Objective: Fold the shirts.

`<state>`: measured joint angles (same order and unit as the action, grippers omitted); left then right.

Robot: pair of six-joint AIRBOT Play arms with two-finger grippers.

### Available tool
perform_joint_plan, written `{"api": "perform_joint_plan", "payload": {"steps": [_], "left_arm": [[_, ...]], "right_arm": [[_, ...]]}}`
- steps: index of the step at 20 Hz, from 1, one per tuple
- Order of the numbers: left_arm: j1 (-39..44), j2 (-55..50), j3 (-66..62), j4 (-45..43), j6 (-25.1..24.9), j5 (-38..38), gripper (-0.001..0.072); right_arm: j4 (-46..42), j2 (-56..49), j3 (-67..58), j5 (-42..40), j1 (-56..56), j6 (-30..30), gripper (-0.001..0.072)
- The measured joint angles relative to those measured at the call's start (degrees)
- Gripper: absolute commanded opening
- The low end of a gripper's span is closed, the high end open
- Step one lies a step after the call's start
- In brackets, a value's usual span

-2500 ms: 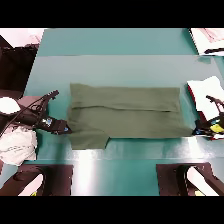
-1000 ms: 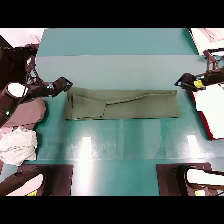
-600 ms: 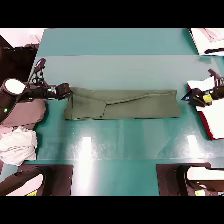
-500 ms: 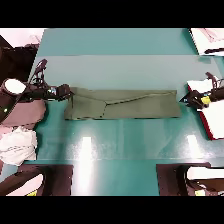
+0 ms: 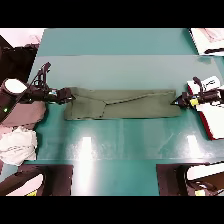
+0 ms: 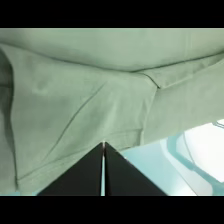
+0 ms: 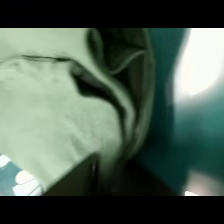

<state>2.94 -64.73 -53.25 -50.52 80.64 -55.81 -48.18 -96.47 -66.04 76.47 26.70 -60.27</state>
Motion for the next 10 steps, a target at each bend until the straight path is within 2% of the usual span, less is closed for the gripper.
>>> {"api": "perform_joint_plan", "payload": {"steps": [6,10], "left_arm": [[4.1,-0.5,-1.0,0.7,0.0,-0.5,0.0025],[10.1,-6.9,-8.7,1.1,0.0,1.1,0.0025]], "right_arm": [[0.1,4.5,0.0,-1.6,-0.9,2.0,0.0017],[0.4,10.1,-3.8,1.4,-3.3,-0.3,0.0016]]}}
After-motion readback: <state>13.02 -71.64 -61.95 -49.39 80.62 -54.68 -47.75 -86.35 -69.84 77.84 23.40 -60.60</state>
